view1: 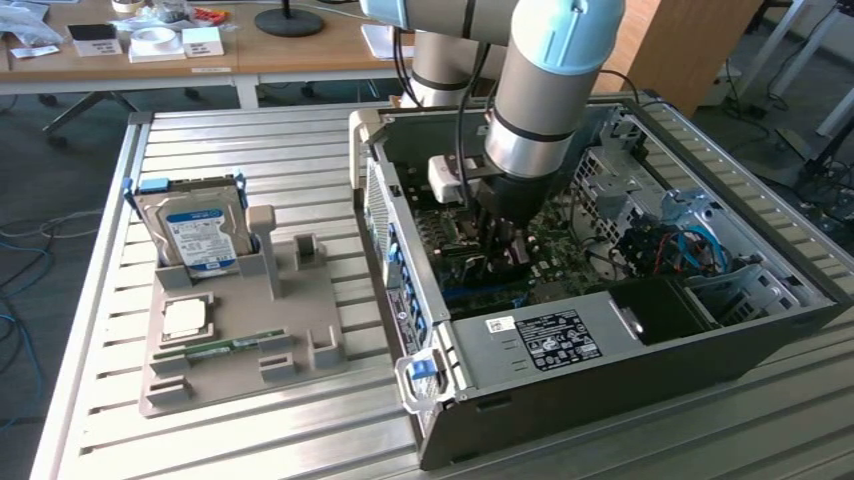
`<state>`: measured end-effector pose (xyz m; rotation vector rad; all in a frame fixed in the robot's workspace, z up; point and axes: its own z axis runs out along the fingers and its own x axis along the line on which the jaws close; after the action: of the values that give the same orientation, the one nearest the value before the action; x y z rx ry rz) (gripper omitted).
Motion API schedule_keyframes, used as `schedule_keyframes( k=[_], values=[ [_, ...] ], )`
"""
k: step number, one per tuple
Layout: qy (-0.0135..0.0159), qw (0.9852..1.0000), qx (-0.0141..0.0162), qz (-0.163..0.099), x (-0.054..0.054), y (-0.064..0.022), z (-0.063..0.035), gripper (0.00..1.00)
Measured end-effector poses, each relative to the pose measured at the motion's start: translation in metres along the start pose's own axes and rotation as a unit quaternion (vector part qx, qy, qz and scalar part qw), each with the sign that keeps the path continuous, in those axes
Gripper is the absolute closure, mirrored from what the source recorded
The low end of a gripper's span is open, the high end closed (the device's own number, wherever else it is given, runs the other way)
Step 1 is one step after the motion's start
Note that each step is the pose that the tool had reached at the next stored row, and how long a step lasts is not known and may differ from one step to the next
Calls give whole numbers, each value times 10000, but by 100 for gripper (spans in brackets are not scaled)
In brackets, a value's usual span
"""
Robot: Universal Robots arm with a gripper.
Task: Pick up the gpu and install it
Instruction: 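Insert the gpu into the slot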
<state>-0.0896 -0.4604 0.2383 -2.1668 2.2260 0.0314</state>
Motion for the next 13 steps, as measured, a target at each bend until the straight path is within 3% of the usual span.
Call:
schedule_keyframes(
  k=[4,13],
  values=[
    [6,10000,20,0,3,30,1,73],
    [9,10000,18,0,6,51,28,73]
  ],
)
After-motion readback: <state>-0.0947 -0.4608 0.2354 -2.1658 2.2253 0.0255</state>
